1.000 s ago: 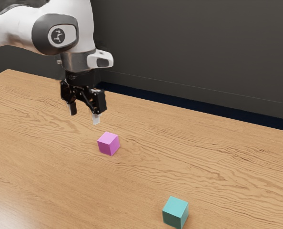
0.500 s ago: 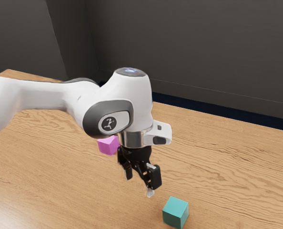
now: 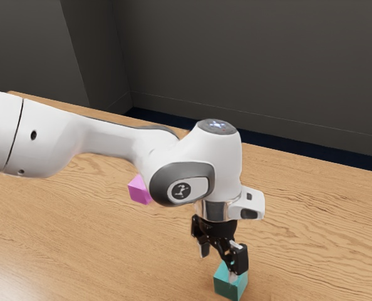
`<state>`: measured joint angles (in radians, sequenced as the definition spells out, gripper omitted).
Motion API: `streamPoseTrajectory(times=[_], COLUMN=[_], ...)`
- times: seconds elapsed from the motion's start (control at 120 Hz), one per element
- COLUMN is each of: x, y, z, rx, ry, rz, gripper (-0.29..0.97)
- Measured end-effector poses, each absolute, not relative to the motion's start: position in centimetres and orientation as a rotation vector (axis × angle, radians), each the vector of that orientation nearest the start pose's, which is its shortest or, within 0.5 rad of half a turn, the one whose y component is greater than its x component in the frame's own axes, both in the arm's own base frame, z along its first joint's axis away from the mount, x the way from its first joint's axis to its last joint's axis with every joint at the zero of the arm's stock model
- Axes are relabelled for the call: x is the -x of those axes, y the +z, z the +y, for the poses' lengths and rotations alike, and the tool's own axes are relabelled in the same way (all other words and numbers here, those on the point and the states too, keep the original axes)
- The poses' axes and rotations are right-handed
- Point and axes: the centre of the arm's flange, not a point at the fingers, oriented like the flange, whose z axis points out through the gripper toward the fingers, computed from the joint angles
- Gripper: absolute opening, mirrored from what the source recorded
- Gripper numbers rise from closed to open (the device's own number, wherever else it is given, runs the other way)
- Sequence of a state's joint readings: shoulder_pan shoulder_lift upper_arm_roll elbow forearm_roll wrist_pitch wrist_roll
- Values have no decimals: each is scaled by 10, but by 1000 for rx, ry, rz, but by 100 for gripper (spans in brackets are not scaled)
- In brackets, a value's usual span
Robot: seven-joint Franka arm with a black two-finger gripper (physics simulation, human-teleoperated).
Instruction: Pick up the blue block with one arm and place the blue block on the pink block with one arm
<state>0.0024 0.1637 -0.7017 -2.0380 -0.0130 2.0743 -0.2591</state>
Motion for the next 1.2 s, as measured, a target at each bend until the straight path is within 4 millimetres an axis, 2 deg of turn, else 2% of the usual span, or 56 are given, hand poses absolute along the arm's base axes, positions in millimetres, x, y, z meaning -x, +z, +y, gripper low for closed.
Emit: streamPoseTrajectory(times=[0.083, 0.25, 0.508, 0.683, 0.867, 1.05, 1.2], x=[-456, -475, -481, -481, -482, -486, -487], y=[359, 350, 334, 305, 296, 295, 285], z=[-352, -352, -353, -347, -346, -353, -355], rx=[3097, 3125, 3182, 3171, 3157, 3164, 3166], ry=[196, 160, 175, 244, 246, 214, 220], rz=[628, 519, 302, 203, 136, 106, 76], gripper=[68, 68, 68, 68, 68, 68, 68])
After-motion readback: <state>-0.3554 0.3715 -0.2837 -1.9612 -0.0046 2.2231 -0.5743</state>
